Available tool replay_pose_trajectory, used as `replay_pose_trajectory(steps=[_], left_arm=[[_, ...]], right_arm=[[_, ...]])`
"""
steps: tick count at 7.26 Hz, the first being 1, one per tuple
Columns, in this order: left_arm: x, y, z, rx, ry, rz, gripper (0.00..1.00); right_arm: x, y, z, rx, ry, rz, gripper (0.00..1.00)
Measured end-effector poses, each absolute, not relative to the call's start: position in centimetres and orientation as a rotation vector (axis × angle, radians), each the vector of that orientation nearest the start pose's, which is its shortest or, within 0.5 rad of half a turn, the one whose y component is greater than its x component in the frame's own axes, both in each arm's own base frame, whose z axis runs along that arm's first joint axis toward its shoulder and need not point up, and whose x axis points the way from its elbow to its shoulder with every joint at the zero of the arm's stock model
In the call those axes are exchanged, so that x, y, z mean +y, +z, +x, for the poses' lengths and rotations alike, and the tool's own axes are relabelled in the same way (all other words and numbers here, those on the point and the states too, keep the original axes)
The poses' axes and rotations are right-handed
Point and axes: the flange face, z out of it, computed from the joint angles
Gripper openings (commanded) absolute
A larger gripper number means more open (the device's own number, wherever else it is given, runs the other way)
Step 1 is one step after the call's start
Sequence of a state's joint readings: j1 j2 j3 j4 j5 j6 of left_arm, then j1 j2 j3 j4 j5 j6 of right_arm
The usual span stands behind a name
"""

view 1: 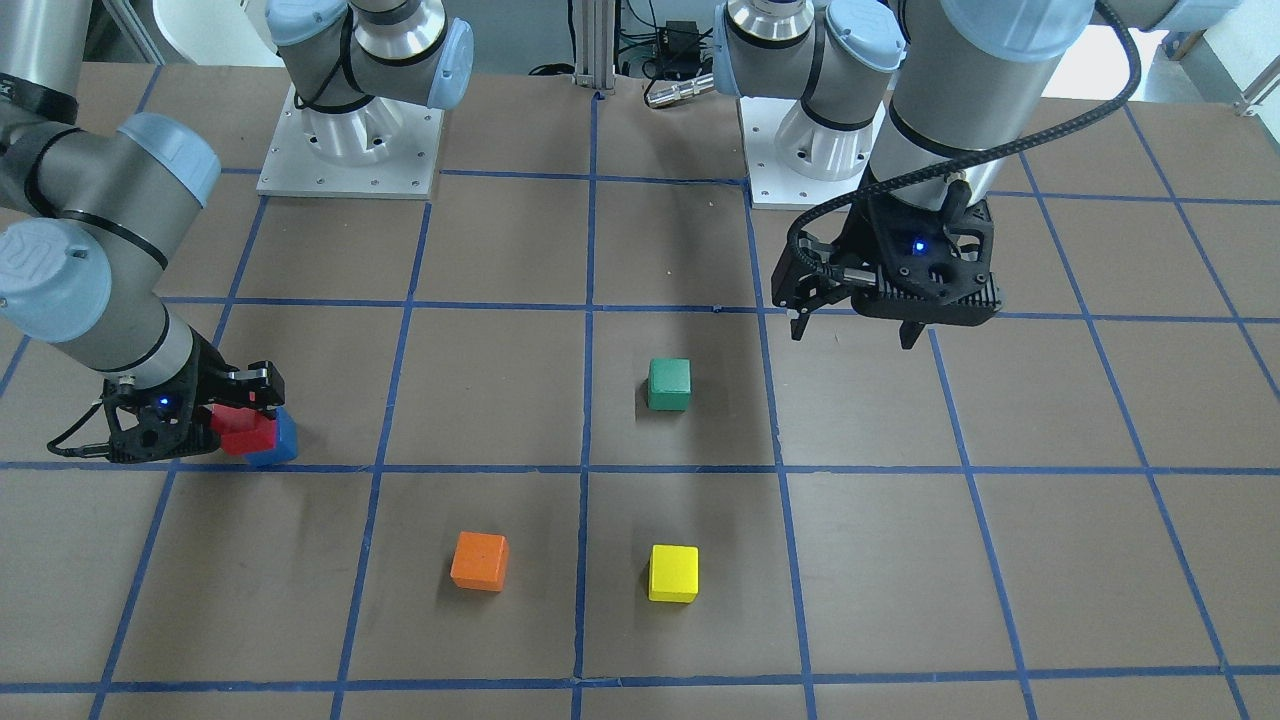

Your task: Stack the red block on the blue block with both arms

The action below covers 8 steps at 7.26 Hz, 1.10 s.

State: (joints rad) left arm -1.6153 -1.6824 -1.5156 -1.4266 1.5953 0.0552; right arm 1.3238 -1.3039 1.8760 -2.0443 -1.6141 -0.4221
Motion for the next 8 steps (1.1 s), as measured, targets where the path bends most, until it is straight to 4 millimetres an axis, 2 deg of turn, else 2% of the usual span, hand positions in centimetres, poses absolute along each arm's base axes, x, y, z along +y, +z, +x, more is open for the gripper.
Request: replay_pose_trajectory(steps=[1,3,4,6,8], left_arm=[[-54.1,47.2,-15.5,3.110,-0.136,0.154,1.00],[-54.1,47.3,-15.5,3.110,-0.138,0.153,1.00],[-54.2,47.3,-15.5,3.109,-0.140,0.154,1.00],[-54.2,47.3,-15.2,3.109,-0.141,0.154,1.00],[-54.2,47.3,-15.1,3.108,-0.140,0.150,1.00]], right_arm=[[-54.7,25.3,-0.5,3.136,0.166,-0.274,0.99],[-55.1,27.1,-0.5,3.146,0.126,-0.264,1.00],[-55.1,29.2,-0.4,3.152,0.103,-0.263,1.00],[-54.9,35.6,-0.2,3.155,0.109,-0.260,1.00],[-54.6,43.4,-0.2,3.171,0.135,-0.257,1.00]])
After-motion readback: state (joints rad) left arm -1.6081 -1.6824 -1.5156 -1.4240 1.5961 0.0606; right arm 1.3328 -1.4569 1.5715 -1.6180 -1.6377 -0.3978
